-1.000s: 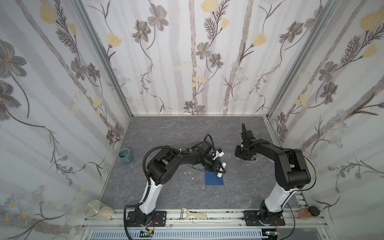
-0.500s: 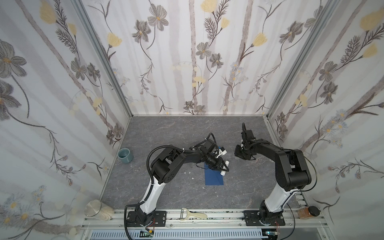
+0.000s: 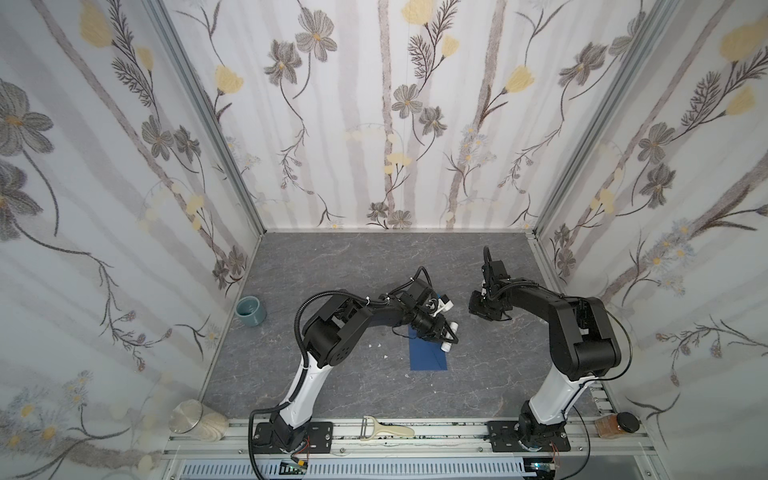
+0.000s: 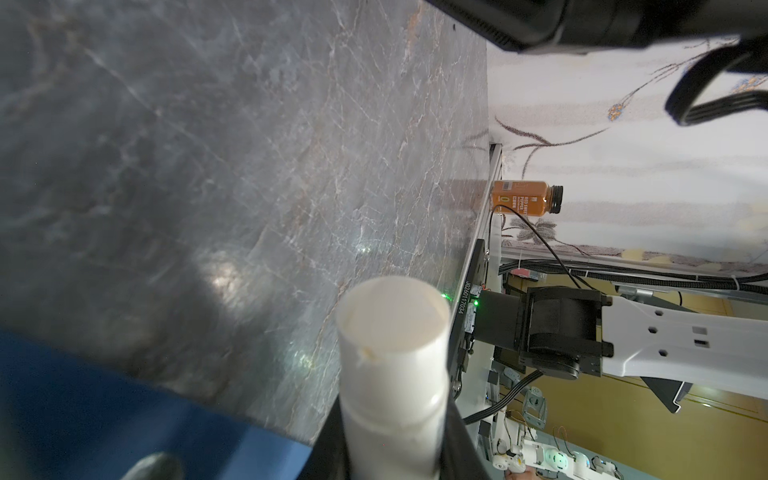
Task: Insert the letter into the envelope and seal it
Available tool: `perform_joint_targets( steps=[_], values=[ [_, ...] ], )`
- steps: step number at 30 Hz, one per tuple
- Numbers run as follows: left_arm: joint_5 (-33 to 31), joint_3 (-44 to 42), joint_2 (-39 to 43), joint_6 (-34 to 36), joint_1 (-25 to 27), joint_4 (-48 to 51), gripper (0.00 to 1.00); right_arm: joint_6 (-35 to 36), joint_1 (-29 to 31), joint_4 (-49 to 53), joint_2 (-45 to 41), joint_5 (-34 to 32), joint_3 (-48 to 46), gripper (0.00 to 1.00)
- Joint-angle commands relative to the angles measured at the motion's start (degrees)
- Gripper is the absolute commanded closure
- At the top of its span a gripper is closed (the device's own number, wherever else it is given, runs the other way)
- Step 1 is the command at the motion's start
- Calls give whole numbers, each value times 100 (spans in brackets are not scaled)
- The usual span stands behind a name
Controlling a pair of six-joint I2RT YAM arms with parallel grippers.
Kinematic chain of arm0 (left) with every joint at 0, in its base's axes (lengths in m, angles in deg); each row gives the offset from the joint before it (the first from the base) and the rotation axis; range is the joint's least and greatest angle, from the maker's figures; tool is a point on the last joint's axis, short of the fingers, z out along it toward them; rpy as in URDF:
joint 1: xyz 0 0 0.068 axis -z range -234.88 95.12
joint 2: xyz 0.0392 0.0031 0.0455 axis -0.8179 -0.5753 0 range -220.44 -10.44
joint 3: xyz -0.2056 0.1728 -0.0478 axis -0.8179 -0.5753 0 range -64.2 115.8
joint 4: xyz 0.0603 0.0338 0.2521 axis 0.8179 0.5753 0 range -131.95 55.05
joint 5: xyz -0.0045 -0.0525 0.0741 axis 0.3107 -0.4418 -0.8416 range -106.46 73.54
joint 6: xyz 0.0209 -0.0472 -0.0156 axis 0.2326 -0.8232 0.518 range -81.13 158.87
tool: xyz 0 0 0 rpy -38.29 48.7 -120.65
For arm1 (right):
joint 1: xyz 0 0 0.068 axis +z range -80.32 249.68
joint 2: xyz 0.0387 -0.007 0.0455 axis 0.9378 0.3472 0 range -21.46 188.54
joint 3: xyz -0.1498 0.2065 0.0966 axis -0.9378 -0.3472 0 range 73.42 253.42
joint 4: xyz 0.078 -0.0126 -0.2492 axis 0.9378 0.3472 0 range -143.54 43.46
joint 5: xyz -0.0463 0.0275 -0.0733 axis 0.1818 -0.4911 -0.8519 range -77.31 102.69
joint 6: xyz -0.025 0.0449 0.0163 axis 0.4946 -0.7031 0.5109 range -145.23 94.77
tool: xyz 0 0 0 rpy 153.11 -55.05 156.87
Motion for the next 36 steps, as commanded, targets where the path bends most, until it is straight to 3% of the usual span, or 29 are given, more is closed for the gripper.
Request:
perform_joint_targets(
  steps=[1,21,23,27,36],
  values=[
    [113,47,-46,-3,19,-138,100,31,-1,-131,52,-22,48,68],
    [-65,442,-393,-639,37,-443,100,-198,24,-181,-534,379,-7,69],
    [-31,477,-438,-790,34,-614,100,-261,46,-218,-611,442,-26,69],
    [226,186,-532,-1829,19,-1998,100,-356,102,-284,-687,568,-51,69],
    [130,263,-546,-1818,19,-2064,100,-477,207,-401,-738,670,-121,70]
  ],
)
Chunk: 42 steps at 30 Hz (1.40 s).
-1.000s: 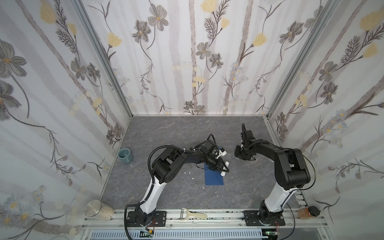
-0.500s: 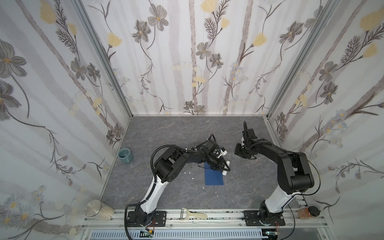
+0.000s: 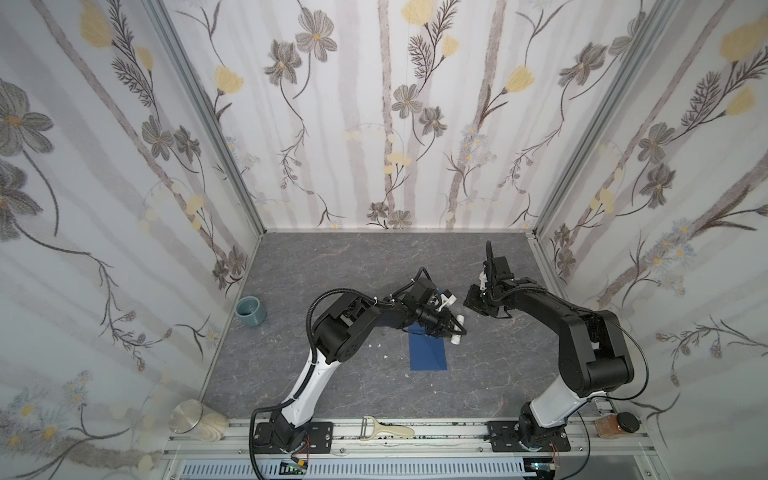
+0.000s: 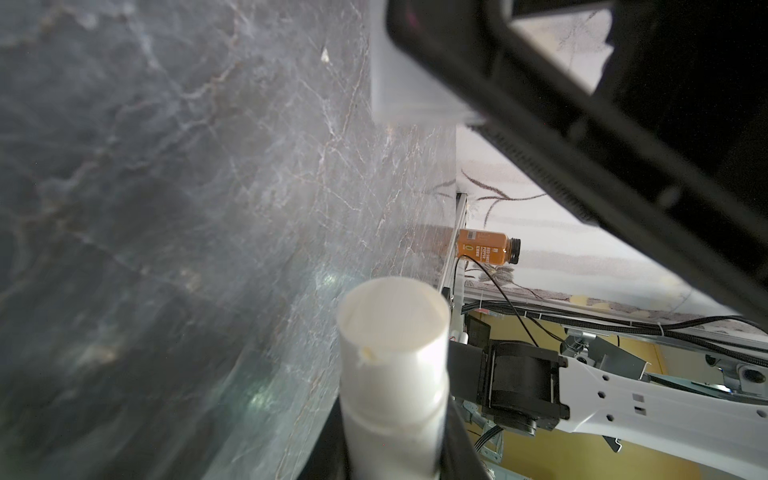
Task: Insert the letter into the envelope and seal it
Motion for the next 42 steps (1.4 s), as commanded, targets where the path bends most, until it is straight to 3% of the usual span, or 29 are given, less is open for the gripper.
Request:
perform_joint_targets(
  steps=[1,42],
  values=[
    [115,67,-26,-126,-9,-342,100,-123,34,-233,-77,93,-38,70],
    [124,589,-356,-206,-22,-377,100,-277,104,-382,-227,262,-225,70]
  ],
)
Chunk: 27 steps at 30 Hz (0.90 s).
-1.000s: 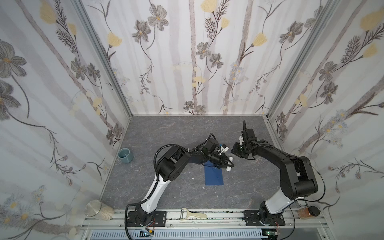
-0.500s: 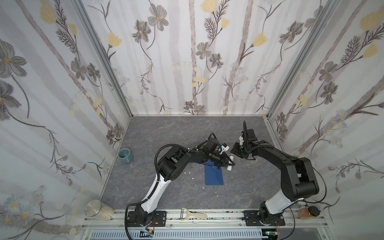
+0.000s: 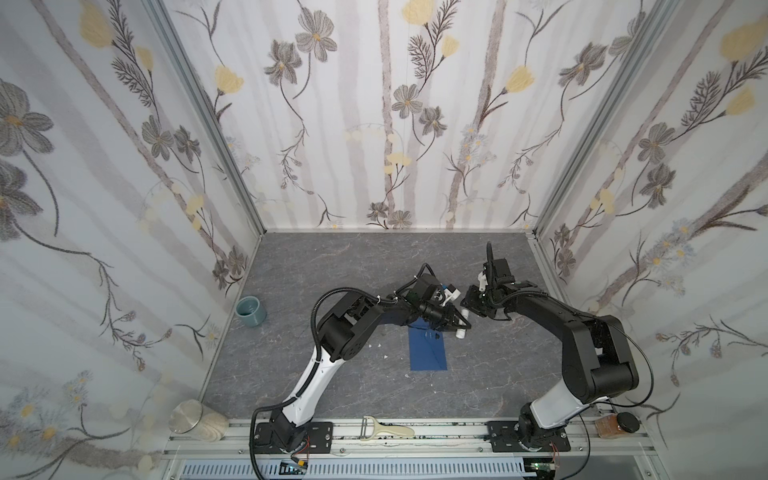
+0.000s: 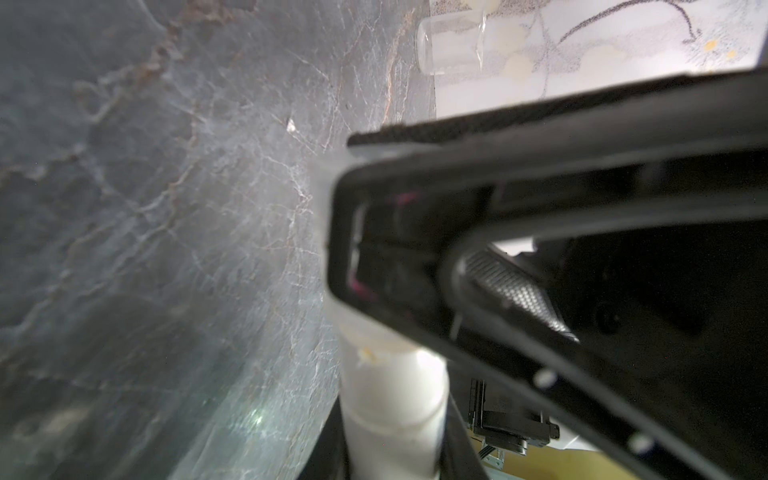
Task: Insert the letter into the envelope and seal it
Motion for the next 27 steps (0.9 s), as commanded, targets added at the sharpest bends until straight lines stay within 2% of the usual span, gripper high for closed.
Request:
perform_joint_targets(
  steps=[1,27],
  values=[
    [91,69,-30,-39,-3,-196,100,-35,17,-162,2,11,-8,70],
    [-25,96,-24,-4,-117,-204,100,-89,69,-199,-33,-22,-63,71]
  ],
)
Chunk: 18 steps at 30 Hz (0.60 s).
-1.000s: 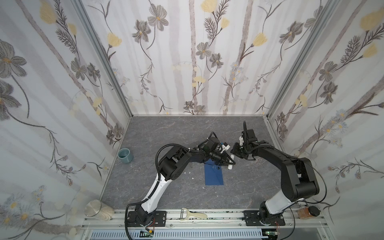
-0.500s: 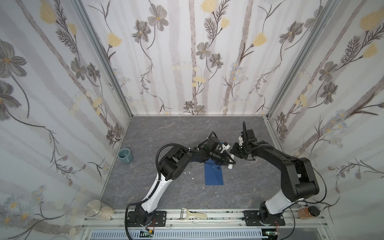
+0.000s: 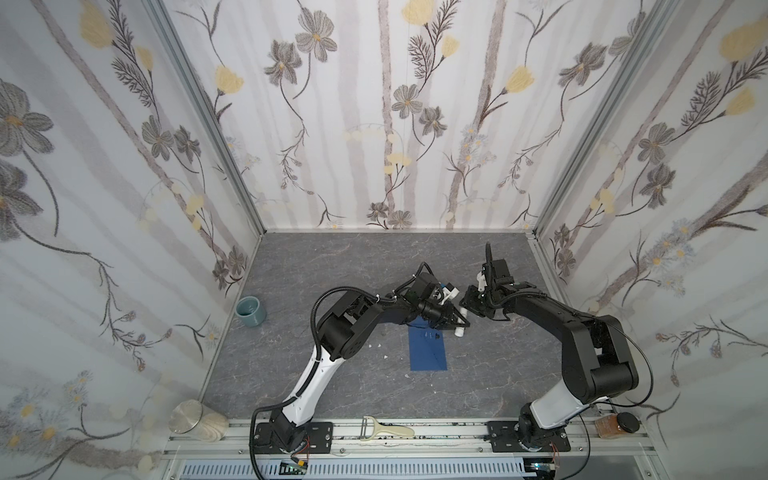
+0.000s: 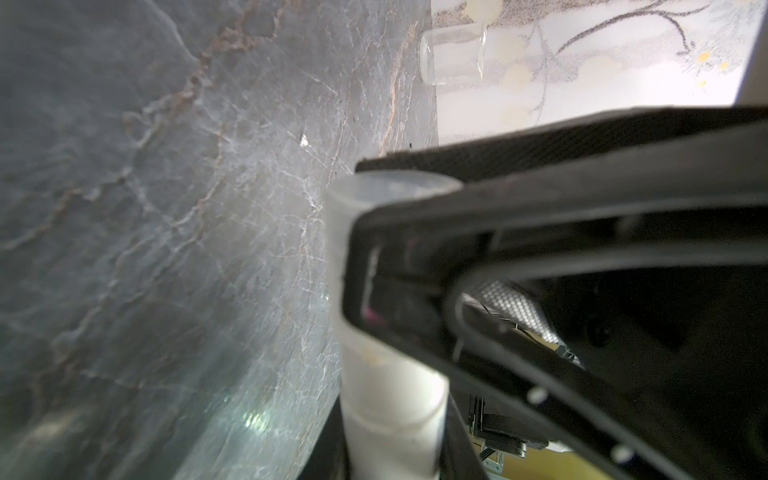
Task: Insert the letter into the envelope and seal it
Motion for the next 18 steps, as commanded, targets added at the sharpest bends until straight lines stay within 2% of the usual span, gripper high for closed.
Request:
perform_joint_targets(
  steps=[1,18],
  values=[
    [-36,73,-3,-4,-27,-215,100,-62,23,-94,-33,-15,-11,70],
    [-148,134,-8,-22,-89,-224,100,-141,123,-86,-112,-76,-35,71]
  ],
)
